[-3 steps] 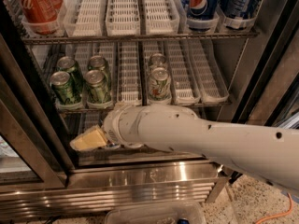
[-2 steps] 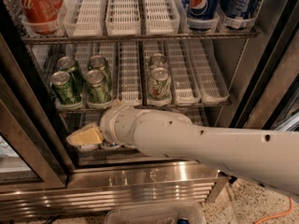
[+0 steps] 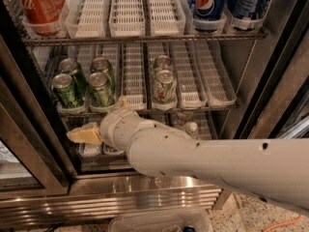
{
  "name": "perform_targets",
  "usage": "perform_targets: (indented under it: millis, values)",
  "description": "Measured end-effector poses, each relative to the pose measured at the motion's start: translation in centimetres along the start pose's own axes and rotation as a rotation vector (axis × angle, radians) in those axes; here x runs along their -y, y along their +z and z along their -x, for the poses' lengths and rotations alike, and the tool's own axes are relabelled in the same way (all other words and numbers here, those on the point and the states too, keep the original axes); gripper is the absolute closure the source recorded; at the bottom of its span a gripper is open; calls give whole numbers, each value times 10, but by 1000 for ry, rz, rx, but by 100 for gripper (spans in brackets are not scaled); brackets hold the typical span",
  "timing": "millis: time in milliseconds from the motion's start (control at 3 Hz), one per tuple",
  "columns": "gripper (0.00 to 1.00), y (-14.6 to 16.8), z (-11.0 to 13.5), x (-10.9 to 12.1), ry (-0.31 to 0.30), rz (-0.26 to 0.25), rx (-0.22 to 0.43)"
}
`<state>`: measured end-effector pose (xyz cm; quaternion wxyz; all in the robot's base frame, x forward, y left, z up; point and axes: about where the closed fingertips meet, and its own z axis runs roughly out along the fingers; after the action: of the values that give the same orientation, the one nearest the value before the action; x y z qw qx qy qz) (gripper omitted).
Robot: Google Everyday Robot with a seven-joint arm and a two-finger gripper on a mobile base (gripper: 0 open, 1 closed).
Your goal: Pick green can from middle shelf of fridge
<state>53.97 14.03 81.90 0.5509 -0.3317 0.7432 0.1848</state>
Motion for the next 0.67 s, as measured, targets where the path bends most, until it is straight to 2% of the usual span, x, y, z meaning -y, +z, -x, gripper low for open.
perform_targets:
  millis: [667]
  values:
    - [0,2,3,-3,26,-9,28]
